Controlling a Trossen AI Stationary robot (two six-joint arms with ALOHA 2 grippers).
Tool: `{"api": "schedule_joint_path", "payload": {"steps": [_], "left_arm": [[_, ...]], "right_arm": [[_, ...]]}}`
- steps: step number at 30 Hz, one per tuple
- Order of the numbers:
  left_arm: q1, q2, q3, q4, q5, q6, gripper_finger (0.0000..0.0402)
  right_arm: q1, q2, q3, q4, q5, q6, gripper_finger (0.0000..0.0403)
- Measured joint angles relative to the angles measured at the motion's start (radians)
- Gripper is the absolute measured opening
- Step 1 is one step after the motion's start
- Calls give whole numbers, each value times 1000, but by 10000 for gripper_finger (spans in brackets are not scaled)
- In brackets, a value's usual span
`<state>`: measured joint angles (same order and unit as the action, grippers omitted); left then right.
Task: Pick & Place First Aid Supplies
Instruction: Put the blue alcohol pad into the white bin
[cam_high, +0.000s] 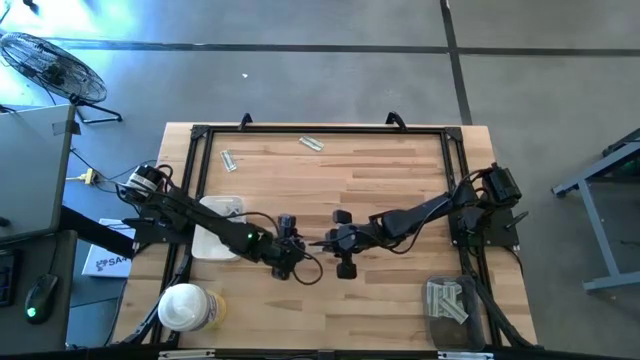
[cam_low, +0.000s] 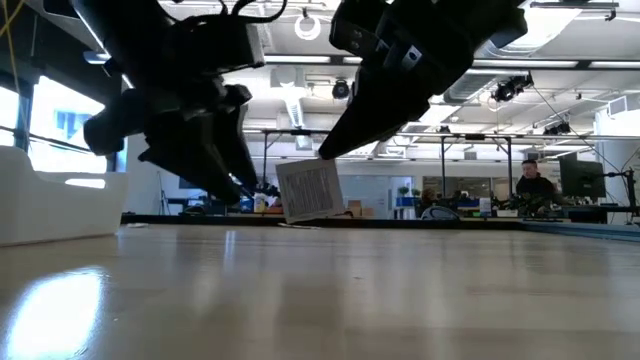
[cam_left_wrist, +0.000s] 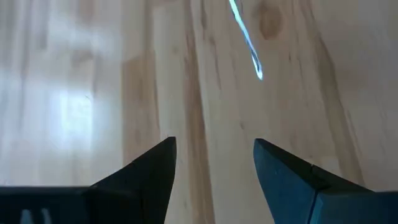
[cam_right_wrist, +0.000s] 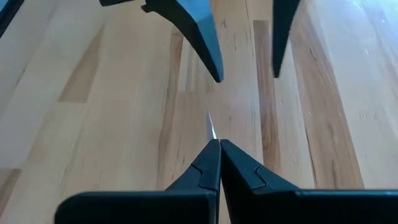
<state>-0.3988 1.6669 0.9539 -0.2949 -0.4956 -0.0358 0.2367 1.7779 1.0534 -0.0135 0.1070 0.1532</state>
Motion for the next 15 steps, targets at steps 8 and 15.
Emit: {"api": "schedule_joint_path", "payload": {"steps": [8, 15], "left_arm": [[15, -1, 1, 220, 174, -1, 211], [78, -2, 1, 209, 194, -85, 211]], "right_arm": [[-2, 0, 0, 25, 21, -4, 1], [-2, -1, 0, 35, 36, -5, 1]]}}
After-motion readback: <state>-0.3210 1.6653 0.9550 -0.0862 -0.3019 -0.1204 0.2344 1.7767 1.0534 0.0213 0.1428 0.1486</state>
